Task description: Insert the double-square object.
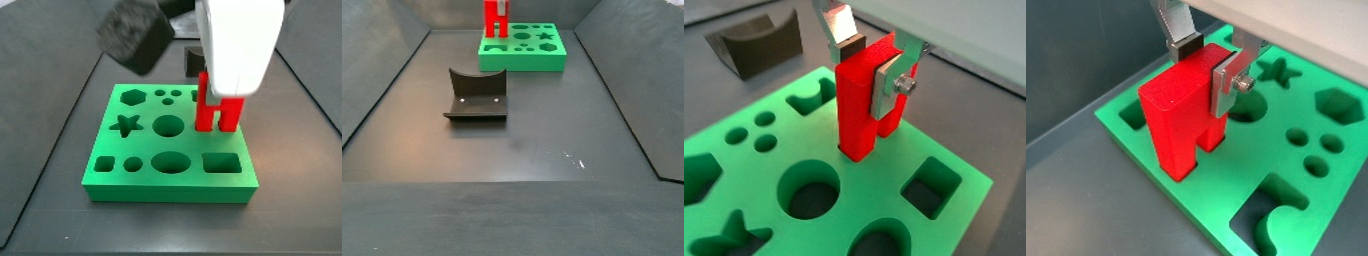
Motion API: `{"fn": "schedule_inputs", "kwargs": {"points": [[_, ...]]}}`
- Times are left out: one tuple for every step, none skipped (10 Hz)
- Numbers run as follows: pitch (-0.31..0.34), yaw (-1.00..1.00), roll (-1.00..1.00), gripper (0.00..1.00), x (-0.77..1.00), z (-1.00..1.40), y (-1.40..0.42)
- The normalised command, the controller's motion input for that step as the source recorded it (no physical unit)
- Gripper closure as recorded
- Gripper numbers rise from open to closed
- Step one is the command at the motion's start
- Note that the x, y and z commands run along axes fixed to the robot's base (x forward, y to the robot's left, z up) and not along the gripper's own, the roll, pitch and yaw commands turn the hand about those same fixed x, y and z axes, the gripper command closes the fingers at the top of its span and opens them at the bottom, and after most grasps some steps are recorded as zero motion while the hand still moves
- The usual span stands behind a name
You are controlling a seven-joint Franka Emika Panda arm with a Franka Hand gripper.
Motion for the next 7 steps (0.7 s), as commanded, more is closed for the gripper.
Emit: {"fn": "schedule_inputs", "kwargs": {"points": [[0.0,0.0,0.0,1.0,0.18,-0.38,0.0],[0.0,0.0,0.0,1.0,0.07,-0.39,0.0],[0.0,0.0,0.01,1.0,0.15,-0.39,0.0],[0.0,0.0,0.05,1.0,0.15,-0.27,0.04],[0.0,0.0,0.04,1.0,0.12,-0.17,0.1],[0.007,0.02,0.04,1.0,0.11,-0.13,0.14],[0.034,0.04,0.05,1.0,0.13,-0.02,0.27]]}}
